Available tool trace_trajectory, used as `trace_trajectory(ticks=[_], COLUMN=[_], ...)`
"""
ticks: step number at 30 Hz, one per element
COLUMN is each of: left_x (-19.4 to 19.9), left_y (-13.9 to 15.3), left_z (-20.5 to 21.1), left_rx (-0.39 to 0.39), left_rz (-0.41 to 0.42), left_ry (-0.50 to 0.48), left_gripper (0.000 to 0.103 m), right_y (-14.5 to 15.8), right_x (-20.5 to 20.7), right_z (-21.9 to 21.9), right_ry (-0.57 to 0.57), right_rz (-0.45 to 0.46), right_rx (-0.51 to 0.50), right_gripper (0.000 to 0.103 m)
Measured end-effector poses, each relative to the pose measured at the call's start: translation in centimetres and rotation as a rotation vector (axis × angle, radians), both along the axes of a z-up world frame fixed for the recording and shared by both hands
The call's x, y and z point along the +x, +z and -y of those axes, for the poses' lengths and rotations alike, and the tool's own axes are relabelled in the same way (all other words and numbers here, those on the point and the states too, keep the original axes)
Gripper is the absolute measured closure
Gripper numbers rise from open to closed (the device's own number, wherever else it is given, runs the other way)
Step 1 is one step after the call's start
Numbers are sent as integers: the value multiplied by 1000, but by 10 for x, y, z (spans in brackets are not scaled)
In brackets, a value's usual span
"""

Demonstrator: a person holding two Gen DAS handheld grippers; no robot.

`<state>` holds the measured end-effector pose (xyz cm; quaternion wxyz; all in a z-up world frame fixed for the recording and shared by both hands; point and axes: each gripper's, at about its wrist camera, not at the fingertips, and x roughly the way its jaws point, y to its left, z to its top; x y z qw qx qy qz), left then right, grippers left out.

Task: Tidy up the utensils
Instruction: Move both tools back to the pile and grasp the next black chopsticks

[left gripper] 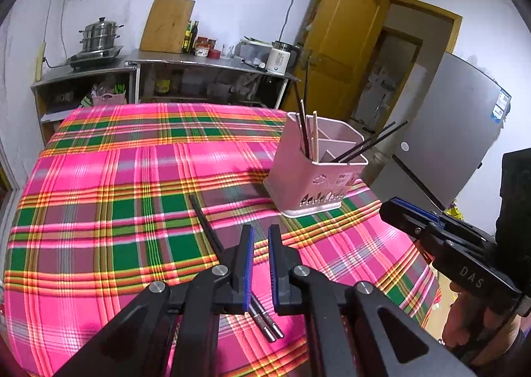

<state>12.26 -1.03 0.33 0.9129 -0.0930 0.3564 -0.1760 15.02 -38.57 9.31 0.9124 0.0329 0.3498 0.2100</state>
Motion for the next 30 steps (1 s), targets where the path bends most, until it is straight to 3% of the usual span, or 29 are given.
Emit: trace_trajectory(ticks=[7,18,30], left_x=[3,32,75], left_y=[-22,-67,-106], left_z=[-4,-4,4], left_rx=[-7,-12,33], left_rz=[-59,-164,-222], left_ry=[19,50,112], left_gripper=[87,86,86], right_y=[-14,-34,-53], right_x=[-1,4,17], right_z=[-6,-10,-8], right_ry=[20,32,27], right_rz=[-32,-80,-122], right_rx=[0,0,1], right_gripper=[87,87,87])
